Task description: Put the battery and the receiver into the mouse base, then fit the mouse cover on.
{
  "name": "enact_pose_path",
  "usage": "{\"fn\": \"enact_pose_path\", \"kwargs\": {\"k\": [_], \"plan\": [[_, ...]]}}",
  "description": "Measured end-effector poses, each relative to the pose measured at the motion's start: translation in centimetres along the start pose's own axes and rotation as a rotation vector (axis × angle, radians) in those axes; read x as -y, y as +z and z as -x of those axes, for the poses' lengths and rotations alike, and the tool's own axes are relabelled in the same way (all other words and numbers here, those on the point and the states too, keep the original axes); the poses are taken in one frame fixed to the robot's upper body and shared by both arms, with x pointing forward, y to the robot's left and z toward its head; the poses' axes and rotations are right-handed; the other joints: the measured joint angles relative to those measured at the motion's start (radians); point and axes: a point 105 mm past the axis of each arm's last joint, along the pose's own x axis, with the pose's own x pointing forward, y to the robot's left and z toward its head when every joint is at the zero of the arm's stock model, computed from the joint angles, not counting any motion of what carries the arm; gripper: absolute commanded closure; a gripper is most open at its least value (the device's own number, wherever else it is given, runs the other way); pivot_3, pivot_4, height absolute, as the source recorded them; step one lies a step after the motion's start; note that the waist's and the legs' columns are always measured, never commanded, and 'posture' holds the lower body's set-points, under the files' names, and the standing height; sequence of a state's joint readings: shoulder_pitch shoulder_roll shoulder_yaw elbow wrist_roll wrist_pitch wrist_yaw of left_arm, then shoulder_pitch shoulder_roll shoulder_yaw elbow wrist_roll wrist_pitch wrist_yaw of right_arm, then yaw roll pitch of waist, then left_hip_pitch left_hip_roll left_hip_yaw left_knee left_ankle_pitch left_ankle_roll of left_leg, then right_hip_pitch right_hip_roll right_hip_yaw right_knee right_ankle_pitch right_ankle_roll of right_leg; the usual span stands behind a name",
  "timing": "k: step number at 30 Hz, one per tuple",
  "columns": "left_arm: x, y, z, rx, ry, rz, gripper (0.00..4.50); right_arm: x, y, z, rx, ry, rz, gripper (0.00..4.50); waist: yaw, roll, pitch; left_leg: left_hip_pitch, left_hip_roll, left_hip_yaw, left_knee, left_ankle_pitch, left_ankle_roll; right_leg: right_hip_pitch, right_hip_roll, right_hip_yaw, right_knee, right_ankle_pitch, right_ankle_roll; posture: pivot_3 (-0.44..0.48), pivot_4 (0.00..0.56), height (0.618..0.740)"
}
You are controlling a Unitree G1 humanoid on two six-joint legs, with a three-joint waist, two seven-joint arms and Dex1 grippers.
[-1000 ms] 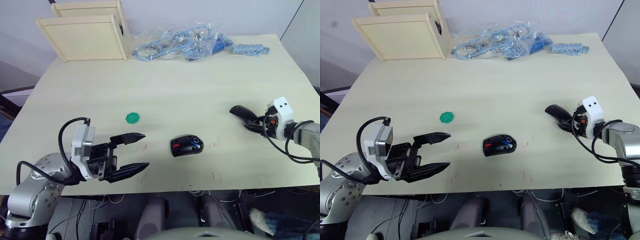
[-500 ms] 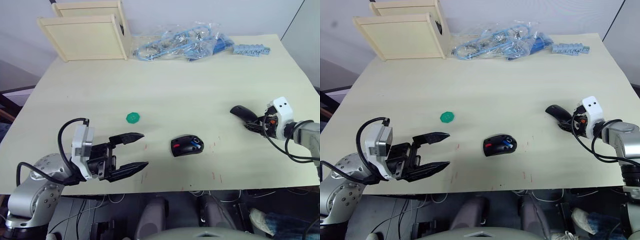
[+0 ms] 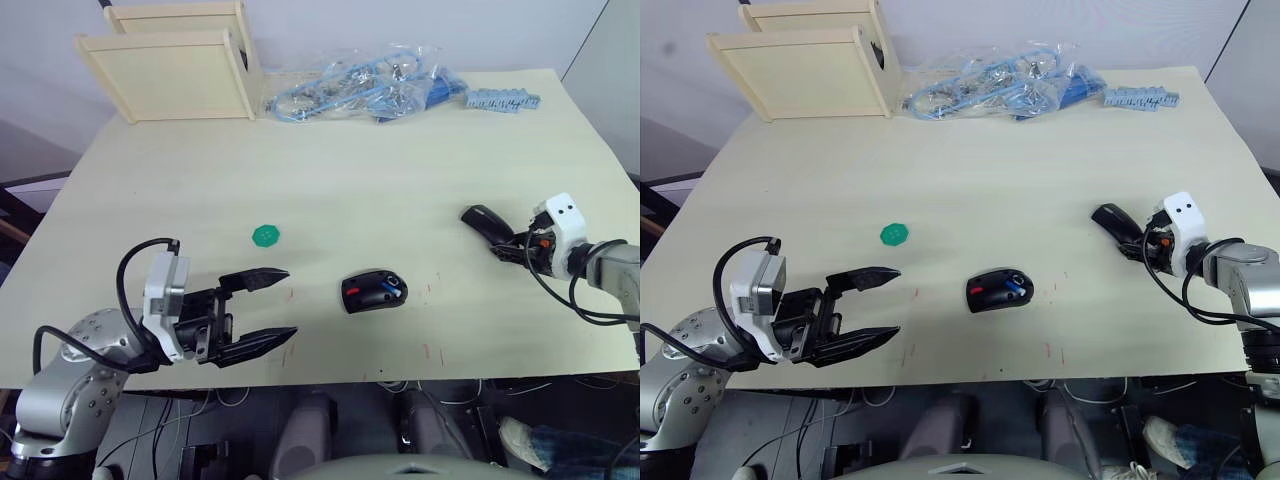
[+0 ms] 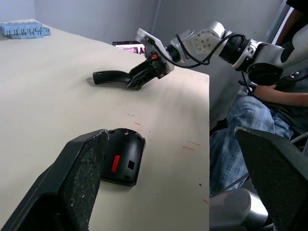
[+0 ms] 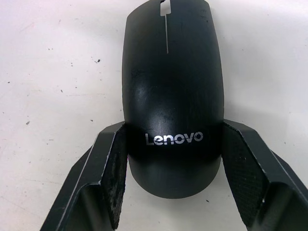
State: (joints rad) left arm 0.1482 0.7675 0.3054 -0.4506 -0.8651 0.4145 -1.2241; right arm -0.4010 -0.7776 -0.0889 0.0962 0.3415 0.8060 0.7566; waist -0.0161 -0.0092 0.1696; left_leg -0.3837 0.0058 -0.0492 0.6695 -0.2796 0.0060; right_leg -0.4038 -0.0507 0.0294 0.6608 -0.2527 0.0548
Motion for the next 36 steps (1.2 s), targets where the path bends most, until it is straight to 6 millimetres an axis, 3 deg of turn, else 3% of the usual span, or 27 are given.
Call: {"fn": "enact_pose_path", "kwargs": {"k": [7,13,23,31,36], "plan": [[-0.2,-0.2,0.2,0.003,0.01,0.005,0.0,-0.1,0.1,0.1,0.002,0.003,0.006,2.07,0.0,0.0,0.0,0.0,0.0,0.0,0.0,0.0,0.0,0.0,0.0,0.0,0.0,0.0,0.0,0.0,0.15,0.74],[-0.7,1.4,-0.8,0.011,0.023,-0.025,0.0,-1.3,2.2,1.5,0.03,0.058,0.094,2.07,0.002,0.0,0.0,0.0,0.0,-0.002,0.0,0.0,0.0,0.0,0.0,0.0,0.0,0.0,0.0,0.0,0.15,0.74],[-0.8,1.7,-1.4,-0.001,0.035,-0.007,0.0,-5.6,4.6,4.0,0.063,0.217,0.36,2.07,0.001,0.0,0.001,0.0,0.0,-0.002,0.0,0.0,0.0,0.0,0.0,0.0,0.0,0.0,0.0,0.0,0.15,0.74],[-1.5,1.3,0.5,-0.048,0.017,0.016,0.0,-13.2,8.2,5.2,0.037,0.499,0.621,2.07,0.0,0.001,0.002,0.0,0.001,-0.004,0.0,0.0,0.0,0.0,0.0,-0.001,0.0,0.0,0.0,0.0,0.15,0.74],[-1.4,1.0,1.2,-0.054,0.019,0.02,0.0,-14.5,8.5,4.8,-0.027,0.579,0.658,2.07,0.002,-0.001,0.003,-0.006,0.0,-0.005,0.0,0.0,0.0,-0.005,-0.002,-0.002,-0.001,0.0,0.0,0.0,0.15,0.74]]}}
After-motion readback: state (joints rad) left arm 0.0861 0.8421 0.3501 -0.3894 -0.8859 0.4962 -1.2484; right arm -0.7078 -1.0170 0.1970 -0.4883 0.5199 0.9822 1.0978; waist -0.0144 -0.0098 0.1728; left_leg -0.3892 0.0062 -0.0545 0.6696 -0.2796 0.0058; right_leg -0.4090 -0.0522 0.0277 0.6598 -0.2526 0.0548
